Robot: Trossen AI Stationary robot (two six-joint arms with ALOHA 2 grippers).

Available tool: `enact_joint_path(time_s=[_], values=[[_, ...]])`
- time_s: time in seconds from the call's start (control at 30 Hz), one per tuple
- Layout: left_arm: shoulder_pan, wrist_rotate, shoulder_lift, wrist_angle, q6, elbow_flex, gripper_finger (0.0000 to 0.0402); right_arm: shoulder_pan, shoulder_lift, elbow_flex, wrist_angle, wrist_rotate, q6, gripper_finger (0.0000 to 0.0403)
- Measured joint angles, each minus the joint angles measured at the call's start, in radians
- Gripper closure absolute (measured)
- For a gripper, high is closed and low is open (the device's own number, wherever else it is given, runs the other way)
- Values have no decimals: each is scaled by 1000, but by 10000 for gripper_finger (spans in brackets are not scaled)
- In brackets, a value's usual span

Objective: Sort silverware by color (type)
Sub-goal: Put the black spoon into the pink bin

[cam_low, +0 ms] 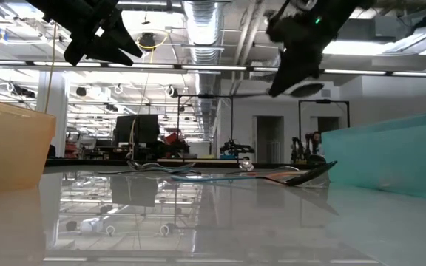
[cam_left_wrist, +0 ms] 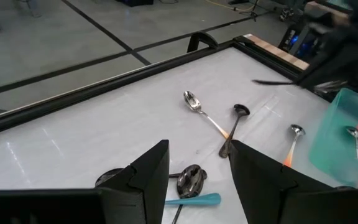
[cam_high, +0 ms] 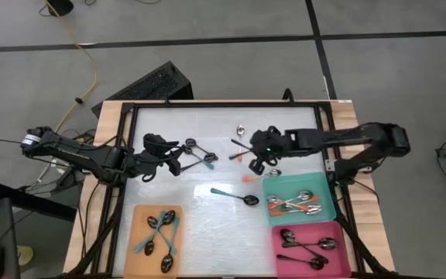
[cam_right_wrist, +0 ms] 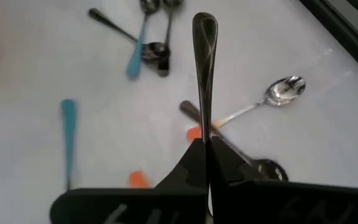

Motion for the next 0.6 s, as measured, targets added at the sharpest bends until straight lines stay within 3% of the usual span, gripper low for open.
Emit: enact_joint_path(time_s=[0.3,0.6], values=[[0,0,0,0,0,0,251,221,-177,0,-180,66,174,397],[0,-1,0,0,0,0,251,595,-269,2,-320,284,523,397]])
